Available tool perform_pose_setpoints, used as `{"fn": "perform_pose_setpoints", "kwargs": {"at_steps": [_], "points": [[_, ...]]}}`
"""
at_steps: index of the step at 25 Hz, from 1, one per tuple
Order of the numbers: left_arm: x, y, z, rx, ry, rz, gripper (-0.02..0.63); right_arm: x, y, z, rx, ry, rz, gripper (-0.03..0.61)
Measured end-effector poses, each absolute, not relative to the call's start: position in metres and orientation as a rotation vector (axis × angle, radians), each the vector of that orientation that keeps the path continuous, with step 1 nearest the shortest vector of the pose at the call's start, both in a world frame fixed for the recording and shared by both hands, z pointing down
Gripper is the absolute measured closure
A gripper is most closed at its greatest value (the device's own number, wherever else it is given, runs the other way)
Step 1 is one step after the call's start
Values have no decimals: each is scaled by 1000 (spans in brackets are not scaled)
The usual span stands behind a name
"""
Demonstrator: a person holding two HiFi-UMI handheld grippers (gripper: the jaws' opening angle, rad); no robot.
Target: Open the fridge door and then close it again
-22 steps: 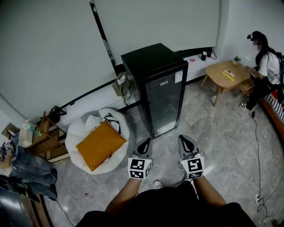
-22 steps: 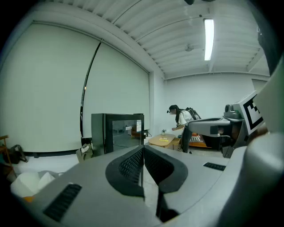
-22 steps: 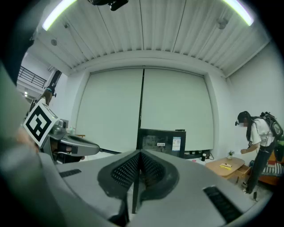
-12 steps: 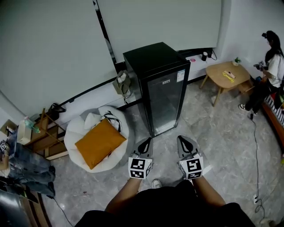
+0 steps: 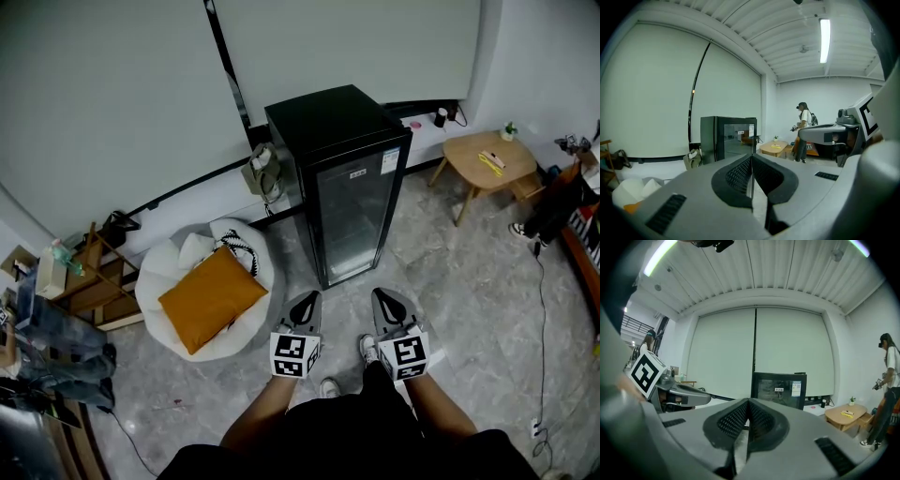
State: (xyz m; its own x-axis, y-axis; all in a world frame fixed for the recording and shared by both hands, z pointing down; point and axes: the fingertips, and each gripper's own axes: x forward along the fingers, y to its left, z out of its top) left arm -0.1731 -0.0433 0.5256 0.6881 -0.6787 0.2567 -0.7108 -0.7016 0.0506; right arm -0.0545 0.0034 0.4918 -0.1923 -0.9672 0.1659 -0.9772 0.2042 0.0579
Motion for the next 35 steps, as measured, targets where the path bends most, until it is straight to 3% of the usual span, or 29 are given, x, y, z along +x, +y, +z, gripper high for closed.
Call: {"fn": "perform_pose_setpoints", "kwargs": {"at_steps": [35], "points": [[-129, -228, 555, 2450, -1592, 343, 591, 20, -190, 514, 1489, -2514, 121, 560]]}}
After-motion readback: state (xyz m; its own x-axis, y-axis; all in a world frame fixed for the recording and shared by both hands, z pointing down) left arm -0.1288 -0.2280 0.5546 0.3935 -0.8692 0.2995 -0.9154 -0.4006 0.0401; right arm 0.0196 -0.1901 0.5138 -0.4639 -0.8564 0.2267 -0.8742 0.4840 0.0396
